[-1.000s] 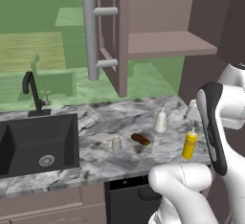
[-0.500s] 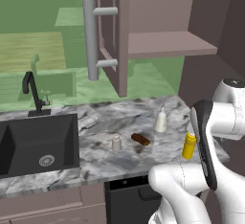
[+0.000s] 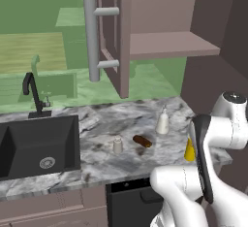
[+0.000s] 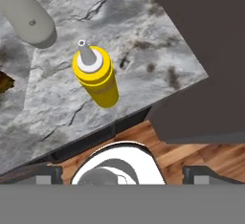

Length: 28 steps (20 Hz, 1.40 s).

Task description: There are various items on the counter. Only move the condiments/shakers into the cabinet.

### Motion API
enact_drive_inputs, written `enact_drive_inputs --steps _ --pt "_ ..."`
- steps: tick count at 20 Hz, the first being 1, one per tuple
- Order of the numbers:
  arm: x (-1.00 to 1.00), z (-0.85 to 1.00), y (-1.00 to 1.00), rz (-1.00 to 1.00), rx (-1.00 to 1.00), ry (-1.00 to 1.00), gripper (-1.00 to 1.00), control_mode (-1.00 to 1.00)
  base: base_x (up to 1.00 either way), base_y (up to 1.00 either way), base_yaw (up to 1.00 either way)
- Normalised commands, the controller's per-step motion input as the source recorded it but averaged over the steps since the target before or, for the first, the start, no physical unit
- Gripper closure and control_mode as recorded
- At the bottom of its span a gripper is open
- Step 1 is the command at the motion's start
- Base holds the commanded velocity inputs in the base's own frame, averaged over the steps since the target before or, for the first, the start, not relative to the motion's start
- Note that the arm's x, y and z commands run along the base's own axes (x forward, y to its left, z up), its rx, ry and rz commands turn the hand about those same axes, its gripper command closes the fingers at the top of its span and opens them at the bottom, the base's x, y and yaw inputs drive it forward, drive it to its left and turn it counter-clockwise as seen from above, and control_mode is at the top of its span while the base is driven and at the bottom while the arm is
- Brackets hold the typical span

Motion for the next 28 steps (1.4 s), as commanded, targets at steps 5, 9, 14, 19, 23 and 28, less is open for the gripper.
enact_drive_inputs --steps 5,9,14,19,23,28 --pt "0.00 -0.25 0.00 0.00 -0.03 -0.30 -1.00 -1.00 0.00 0.00 0.00" --pt "0.00 -0.24 0.02 0.00 -0.10 -0.29 -1.00 -1.00 0.00 0.00 0.00" --pt "0.00 -0.37 0.10 0.03 -0.13 -0.13 -1.00 -1.00 0.00 0.00 0.00" --pt "-0.11 -0.24 0.26 0.05 -0.07 0.02 -1.00 -1.00 0.00 0.00 0.00" --pt "-0.03 -0.28 0.35 0.09 -0.06 0.00 -1.00 -1.00 0.00 0.00 0.00" --pt "0.00 -0.30 0.09 0.03 -0.05 -0.03 -1.00 -1.00 0.00 0.00 0.00"
